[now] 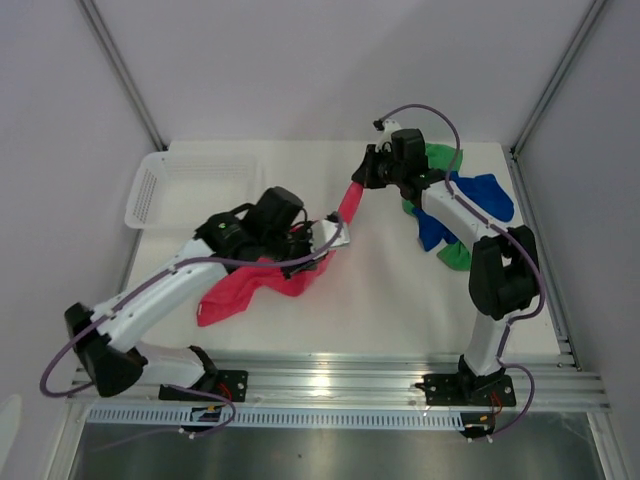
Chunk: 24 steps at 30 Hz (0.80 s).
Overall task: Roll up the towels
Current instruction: Flatten the towel
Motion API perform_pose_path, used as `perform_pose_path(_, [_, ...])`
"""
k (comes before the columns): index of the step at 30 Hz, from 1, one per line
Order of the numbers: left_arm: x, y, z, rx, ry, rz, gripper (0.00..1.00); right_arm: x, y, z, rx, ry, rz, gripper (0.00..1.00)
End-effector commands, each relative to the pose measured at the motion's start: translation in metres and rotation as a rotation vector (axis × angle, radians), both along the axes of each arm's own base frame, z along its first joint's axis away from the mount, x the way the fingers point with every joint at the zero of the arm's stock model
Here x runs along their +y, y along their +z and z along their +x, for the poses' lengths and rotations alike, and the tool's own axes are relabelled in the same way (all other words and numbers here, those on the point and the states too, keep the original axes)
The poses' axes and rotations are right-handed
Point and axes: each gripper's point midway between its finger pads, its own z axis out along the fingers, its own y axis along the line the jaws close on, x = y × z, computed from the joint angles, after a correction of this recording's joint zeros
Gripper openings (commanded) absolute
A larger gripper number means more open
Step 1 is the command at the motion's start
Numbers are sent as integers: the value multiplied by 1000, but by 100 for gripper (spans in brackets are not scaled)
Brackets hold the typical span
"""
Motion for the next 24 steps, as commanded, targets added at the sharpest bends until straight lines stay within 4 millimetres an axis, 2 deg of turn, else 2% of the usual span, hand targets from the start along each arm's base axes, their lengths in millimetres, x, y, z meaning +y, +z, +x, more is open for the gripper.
perform_pose_path(1, [-46,-6,-7,71,-102,-36,1,1,-13,8,-29,38,-30,0])
perform_pose_path(2, [-59,-20,-6,122,-123,-10,1,-5,-18,12,-22,22,-43,0])
perform_pose_path(3, [-67,-20,-5,141,-133,-13,1,-9,-26,15,-10,-2,-62,0])
perform_pose_path(5, [-79,-36,-5,204,-150,23,1,-17,-40,21,11,-34,-86,1])
perform_pose_path(7, [-88,-42,-6,218,-169,33,1,-29,-53,28,31,-79,-115,4])
perform_pose_path(8, [-93,-52,-6,233,-173,53,8,-33,-57,31,37,-96,-124,11])
perform_pose_path(10, [-100,-58,-8,231,-195,68,21,-43,-67,36,59,-134,-149,18])
perform_pose_path(11, [-102,-61,-10,233,-207,76,33,-45,-75,37,76,-147,-160,31])
perform_pose_path(12, [-104,-66,-14,243,-218,89,41,-50,-80,37,90,-164,-174,39])
perform_pose_path(14, [-103,-65,-18,249,-238,86,63,-61,-89,41,103,-225,-212,61])
perform_pose_path(15, [-102,-62,-20,249,-241,85,66,-67,-90,41,118,-258,-226,65])
perform_pose_path(16, [-97,-51,-20,216,-238,72,71,-75,-89,44,123,-295,-239,69])
perform_pose_path(17, [-91,-44,-20,196,-231,69,72,-89,-85,47,116,-372,-272,73])
perform_pose_path(18, [-82,-36,-21,178,-223,69,72,-98,-84,42,151,-416,-283,74])
perform_pose_path(20, [-49,-16,-15,88,-141,67,74,-116,-78,31,173,-491,-320,73])
perform_pose_path(21, [-25,-11,0,56,-56,75,74,-119,-56,18,158,-513,-301,72])
perform_pose_path(22, [2,-18,4,48,13,113,74,-124,-71,-5,194,-516,-327,72])
perform_pose_path(23, [37,-15,9,-5,108,128,73,-113,-70,-24,187,-490,-332,71])
perform_pose_path(24, [79,-29,22,11,236,167,73,-108,-42,-38,106,-492,-296,71])
